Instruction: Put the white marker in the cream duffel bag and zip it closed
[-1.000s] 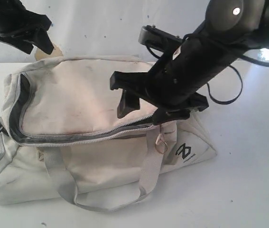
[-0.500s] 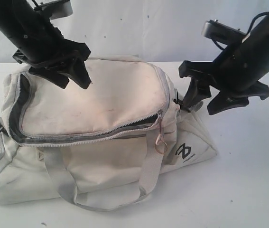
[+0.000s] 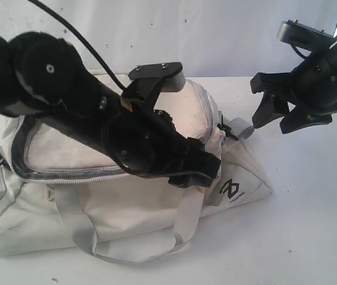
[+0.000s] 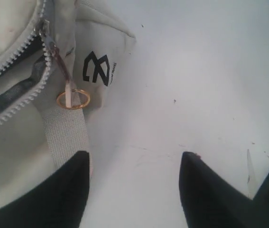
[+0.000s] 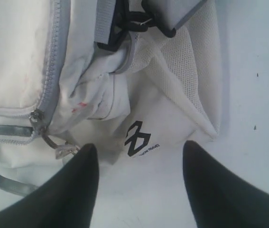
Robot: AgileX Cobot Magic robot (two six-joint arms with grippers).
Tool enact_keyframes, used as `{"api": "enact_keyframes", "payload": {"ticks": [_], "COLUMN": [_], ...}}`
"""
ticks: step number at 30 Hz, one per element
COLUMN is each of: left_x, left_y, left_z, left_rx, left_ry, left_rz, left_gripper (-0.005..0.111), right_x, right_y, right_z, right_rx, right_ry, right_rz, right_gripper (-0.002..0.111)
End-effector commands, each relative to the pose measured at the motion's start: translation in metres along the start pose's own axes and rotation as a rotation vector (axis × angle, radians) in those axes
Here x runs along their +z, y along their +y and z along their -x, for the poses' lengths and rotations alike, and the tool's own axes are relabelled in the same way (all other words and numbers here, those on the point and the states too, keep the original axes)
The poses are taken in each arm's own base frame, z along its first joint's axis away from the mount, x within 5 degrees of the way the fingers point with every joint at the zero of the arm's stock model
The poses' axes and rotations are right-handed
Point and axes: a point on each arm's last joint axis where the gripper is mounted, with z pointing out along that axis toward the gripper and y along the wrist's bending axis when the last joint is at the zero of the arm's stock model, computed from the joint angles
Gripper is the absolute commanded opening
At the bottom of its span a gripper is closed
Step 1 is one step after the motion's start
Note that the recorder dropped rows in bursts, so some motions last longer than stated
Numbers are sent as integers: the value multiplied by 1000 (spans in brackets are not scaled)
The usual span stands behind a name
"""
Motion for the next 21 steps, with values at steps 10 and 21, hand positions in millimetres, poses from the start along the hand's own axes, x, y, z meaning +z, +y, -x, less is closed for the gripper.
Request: {"api": "enact_keyframes", "payload": {"ticks": [10, 21], "left_x": [19, 57], "left_y": [7, 8], "left_z": [-29, -23], "left_rx": [-189, -192], "left_ry": [-80, -141], "left_rz": [-8, 41], "left_gripper": [59, 59], "right_x": [0, 0], "right_y": [-3, 0], "right_z": [2, 3], "right_rx": [-13, 7], "right_ry": [-22, -26], "right_rz": [-12, 18], "right_gripper": [50, 50]}}
